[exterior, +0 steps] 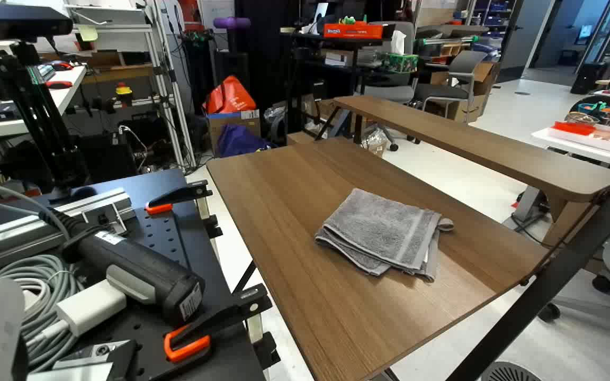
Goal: Move the grey towel to the left
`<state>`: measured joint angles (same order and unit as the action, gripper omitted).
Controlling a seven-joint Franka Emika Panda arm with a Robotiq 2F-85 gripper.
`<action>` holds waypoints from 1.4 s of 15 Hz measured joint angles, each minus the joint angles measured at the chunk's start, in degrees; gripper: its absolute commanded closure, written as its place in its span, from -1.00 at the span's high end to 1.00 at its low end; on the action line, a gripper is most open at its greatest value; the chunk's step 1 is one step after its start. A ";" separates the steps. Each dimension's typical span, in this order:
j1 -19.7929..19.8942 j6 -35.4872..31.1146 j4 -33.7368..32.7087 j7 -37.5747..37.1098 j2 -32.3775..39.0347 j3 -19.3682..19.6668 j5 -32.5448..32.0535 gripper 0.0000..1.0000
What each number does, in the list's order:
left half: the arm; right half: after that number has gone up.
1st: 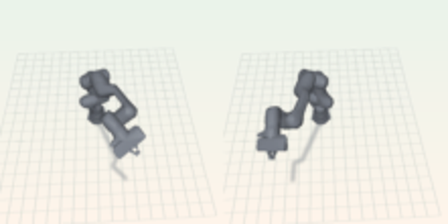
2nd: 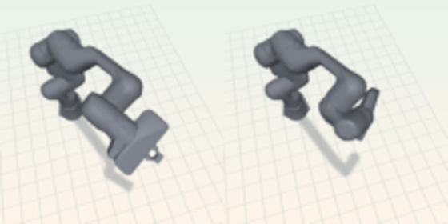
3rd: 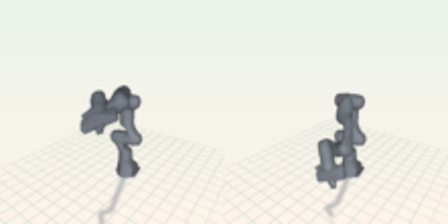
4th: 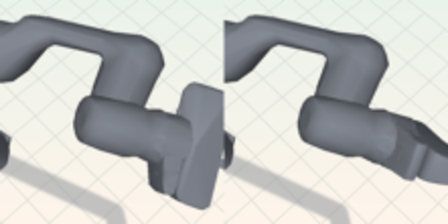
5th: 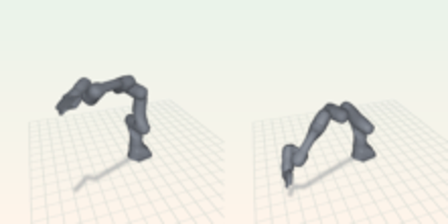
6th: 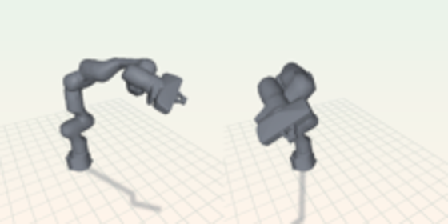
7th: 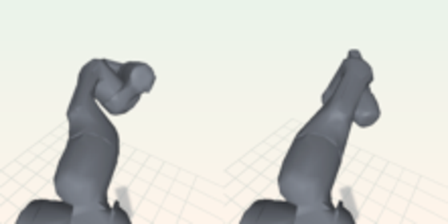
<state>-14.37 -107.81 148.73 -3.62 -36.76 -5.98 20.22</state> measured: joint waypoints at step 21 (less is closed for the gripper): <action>15.76 -22.24 3.07 -8.60 8.79 1.69 -6.61 1.00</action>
<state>1.39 -130.05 151.80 -12.22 -27.96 -4.29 13.61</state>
